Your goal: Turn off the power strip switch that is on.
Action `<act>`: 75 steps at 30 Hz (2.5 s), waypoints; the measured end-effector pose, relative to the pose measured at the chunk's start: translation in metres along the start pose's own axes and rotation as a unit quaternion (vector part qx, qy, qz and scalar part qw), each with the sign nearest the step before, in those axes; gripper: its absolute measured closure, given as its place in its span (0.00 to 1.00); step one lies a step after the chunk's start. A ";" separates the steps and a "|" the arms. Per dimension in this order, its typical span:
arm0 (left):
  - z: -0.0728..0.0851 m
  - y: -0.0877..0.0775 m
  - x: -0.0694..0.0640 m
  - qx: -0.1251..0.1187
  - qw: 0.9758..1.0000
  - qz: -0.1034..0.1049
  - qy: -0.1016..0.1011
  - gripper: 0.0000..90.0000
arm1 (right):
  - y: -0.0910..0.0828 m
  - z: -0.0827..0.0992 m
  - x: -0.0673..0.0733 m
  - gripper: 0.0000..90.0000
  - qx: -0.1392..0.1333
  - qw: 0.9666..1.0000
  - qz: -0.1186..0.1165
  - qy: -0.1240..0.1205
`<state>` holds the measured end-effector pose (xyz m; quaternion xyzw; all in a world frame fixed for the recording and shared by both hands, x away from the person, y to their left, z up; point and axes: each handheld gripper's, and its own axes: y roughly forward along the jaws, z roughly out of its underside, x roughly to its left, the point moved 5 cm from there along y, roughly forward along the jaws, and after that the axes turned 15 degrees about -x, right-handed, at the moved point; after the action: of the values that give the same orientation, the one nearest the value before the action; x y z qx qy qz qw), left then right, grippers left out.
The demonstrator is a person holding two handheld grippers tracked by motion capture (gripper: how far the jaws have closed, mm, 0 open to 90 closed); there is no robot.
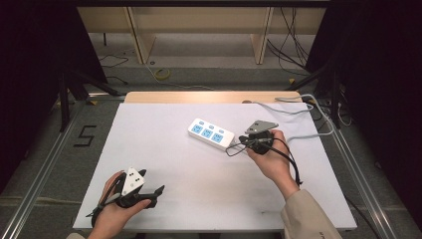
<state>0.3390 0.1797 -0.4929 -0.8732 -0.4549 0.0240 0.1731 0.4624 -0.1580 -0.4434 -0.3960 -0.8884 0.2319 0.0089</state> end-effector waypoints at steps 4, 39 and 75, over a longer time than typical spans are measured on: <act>0.000 0.000 0.000 0.001 1.000 0.001 0.001 0.23 | 0.002 -0.002 -0.001 1.00 0.002 1.000 -0.001 -0.003; 0.000 0.000 0.000 0.001 1.000 0.000 -0.001 0.23 | 0.034 -0.012 -0.010 1.00 0.037 0.999 -0.012 0.003; 0.000 0.000 0.000 0.000 1.000 0.001 0.000 0.23 | 0.062 -0.019 -0.016 1.00 0.064 0.998 -0.016 0.009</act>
<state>0.3390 0.1794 -0.4927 -0.8739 -0.4538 0.0242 0.1728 0.5201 -0.1257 -0.4499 -0.3823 -0.8781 0.2841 0.0461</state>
